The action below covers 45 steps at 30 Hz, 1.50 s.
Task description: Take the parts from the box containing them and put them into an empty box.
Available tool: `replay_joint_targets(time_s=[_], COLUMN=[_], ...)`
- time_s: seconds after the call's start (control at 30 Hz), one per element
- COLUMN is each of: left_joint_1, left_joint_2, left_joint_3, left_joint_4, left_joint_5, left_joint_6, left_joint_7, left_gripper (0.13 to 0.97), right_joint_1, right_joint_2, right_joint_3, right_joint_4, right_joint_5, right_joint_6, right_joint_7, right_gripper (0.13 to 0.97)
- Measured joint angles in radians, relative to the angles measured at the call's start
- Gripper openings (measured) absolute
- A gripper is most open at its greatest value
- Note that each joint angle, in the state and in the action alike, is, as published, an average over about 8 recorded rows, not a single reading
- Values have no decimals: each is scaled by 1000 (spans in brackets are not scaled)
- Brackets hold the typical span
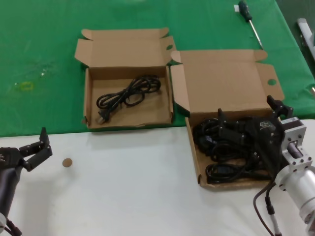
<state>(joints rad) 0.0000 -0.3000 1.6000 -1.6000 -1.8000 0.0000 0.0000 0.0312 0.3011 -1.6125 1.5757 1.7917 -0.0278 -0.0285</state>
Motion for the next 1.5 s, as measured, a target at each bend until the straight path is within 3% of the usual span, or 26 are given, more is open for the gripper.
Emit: replay_joint_targets(time_s=[1.5], left_joint_1=[0], left_joint_2=[0], left_joint_3=[0], left_joint_4=[0], left_joint_5=[0], left_joint_6=[0], left_joint_7=[0], left_gripper=[966], right_joint_1=[0], right_joint_2=[0], right_joint_3=[0], right_joint_4=[0], right_joint_5=[0], right_joint_6=[0], right_joint_7=[0], right_gripper=[966])
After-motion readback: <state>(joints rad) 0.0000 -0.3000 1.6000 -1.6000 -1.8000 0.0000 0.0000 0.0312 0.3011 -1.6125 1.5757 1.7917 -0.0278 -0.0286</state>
